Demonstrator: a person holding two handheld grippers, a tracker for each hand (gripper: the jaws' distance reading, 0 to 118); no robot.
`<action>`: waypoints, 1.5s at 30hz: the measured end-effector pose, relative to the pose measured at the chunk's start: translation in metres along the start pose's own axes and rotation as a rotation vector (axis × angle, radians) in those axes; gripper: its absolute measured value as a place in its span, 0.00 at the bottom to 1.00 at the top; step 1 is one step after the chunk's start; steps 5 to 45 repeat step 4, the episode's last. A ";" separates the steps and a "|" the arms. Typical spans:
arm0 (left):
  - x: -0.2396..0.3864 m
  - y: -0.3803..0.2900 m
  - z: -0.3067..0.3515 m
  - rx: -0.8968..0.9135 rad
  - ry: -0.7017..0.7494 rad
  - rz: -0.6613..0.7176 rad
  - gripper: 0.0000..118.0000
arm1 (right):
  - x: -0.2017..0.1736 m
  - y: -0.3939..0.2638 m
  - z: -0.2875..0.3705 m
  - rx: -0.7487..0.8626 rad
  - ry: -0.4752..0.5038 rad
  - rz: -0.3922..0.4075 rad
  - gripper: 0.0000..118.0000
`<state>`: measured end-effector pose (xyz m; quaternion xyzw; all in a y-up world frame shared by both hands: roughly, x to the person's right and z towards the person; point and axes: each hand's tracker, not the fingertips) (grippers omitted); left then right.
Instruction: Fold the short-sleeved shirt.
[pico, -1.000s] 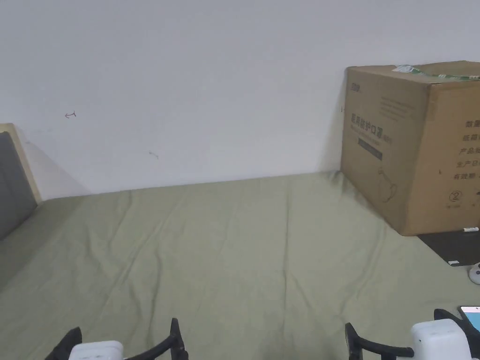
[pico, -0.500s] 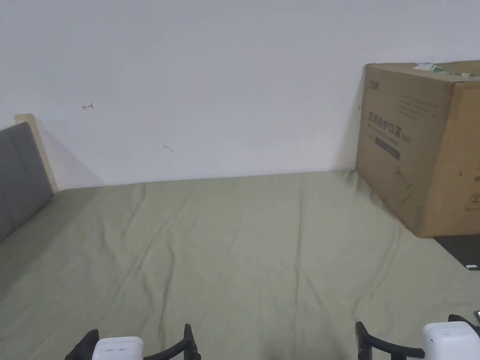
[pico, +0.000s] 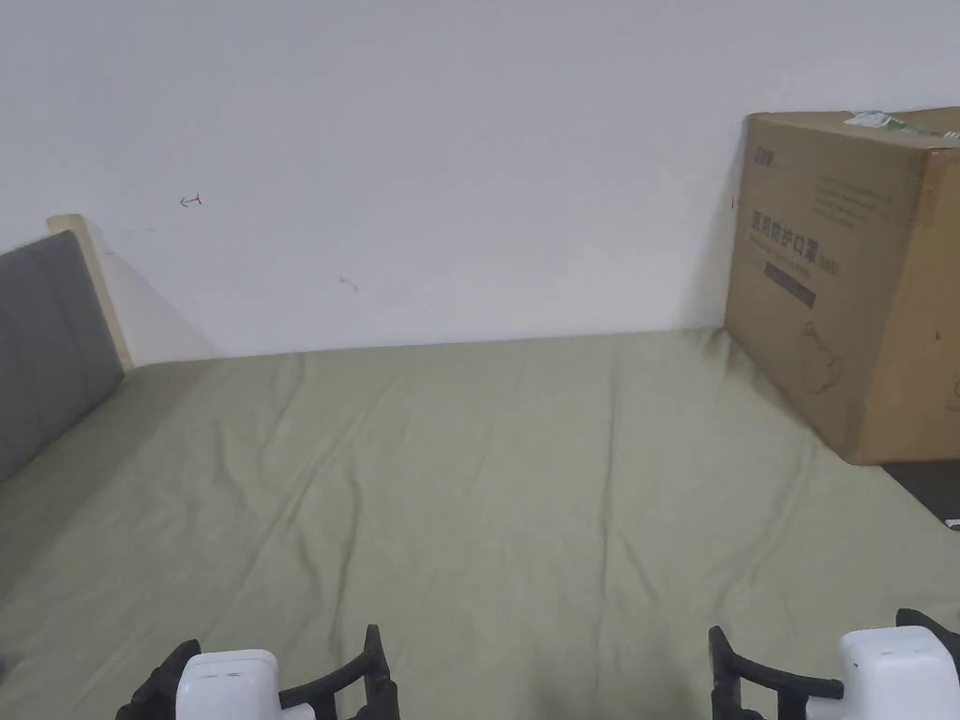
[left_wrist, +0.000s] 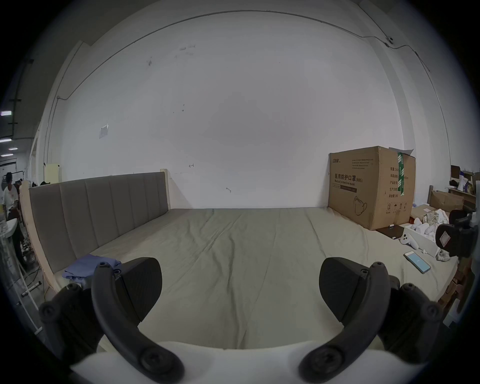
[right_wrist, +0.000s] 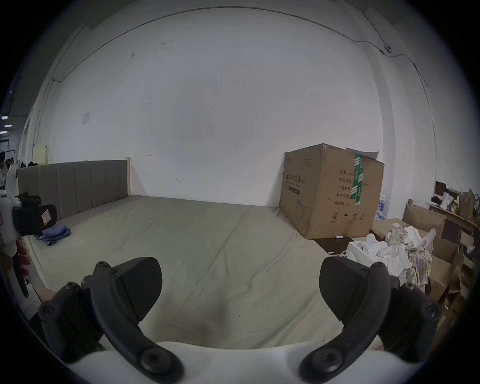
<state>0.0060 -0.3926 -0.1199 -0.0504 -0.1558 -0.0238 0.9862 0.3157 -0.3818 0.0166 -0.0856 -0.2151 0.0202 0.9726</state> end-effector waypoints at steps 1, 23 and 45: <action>0.000 0.000 0.000 0.001 0.001 -0.001 1.00 | 0.000 0.000 0.000 -0.006 0.002 -0.008 1.00; 0.001 0.000 0.001 0.003 0.000 -0.005 1.00 | 0.000 0.001 0.000 -0.001 0.018 -0.007 1.00; 0.001 0.000 0.001 0.003 0.000 -0.005 1.00 | 0.000 0.001 0.000 -0.001 0.018 -0.007 1.00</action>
